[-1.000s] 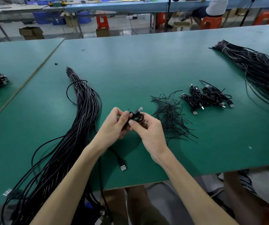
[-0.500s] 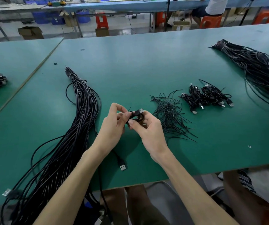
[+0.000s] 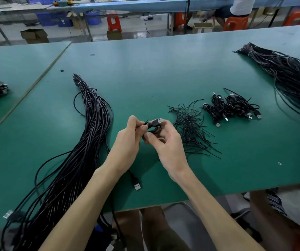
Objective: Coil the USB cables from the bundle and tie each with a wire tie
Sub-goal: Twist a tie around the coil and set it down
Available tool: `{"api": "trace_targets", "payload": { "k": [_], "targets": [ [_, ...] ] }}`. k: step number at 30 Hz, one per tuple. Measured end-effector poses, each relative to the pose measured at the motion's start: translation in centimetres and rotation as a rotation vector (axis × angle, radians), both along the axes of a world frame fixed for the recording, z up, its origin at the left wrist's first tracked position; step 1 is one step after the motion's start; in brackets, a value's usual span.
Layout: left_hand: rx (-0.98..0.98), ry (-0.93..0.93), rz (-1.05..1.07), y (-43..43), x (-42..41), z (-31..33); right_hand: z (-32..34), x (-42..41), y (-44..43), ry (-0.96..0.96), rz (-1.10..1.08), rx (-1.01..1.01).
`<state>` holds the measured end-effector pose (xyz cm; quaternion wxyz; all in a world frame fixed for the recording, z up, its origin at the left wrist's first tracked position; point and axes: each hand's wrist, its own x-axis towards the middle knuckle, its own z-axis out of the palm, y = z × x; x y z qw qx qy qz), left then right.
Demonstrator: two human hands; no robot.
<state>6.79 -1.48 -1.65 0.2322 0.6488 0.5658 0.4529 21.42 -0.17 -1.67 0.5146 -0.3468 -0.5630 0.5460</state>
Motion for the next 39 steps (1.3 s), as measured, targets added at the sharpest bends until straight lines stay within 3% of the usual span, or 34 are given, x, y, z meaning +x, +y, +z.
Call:
{"api": "trace_targets", "payload": {
  "k": [14,22,28,39],
  "targets": [
    [-0.042,-0.141,-0.054,-0.2,0.2,0.9,0.3,0.0,-0.1,-0.005,-0.014,-0.008],
    [-0.111,-0.085,-0.200,0.0,-0.9,0.6,-0.2,-0.1,0.1,0.006,-0.044,-0.040],
    [-0.047,0.083,-0.228,-0.1,-1.2,0.6,-0.5,0.1,0.1,-0.063,-0.078,0.021],
    [0.011,0.181,-0.063,0.1,-0.9,-0.5,-0.1,-0.2,0.1,-0.156,-0.144,0.078]
  ]
}}
